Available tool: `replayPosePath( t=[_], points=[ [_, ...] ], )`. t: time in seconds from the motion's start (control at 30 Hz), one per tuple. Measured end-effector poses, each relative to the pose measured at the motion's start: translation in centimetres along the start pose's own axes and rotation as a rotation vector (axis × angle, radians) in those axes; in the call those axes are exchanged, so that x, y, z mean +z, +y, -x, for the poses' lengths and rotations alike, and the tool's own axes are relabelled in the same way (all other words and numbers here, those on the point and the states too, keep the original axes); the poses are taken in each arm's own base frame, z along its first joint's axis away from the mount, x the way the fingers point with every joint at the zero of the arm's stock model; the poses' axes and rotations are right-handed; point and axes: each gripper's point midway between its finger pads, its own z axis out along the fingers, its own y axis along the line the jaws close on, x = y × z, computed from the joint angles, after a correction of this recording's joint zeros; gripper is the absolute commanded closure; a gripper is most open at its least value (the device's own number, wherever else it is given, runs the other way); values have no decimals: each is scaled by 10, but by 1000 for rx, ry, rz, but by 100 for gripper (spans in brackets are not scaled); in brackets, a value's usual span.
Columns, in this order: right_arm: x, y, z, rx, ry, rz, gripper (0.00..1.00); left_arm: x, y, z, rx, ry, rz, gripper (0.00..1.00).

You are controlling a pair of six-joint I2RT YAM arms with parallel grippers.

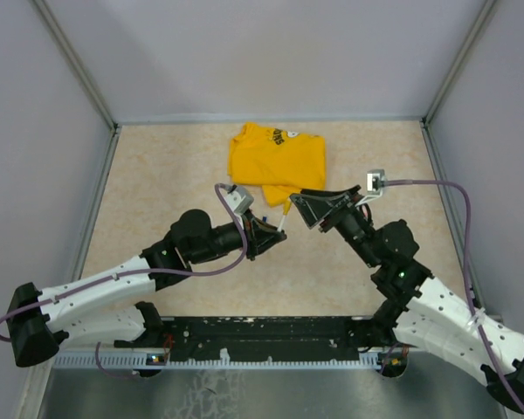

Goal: Insert the pens into the pen caps
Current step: Press the pen cap onto the pen.

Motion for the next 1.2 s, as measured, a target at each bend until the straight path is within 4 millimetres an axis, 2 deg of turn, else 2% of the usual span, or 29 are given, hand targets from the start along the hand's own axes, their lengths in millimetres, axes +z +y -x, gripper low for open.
replayPosePath(
  t=[0.17,0.77,0.93,1.2],
  points=[
    [8,5,-4,-11,42,6,50,0,-3,-1,1,4,-17,100],
    [9,7,-26,-28,150,38,67,2,-3,-6,-1,22,-26,100],
    [9,7,-32,-31,173,44,76,2,-4,-6,-1,24,-30,100],
    [9,5,-36,-32,192,41,95,2,-5,-7,-1,26,-35,100]
  ],
)
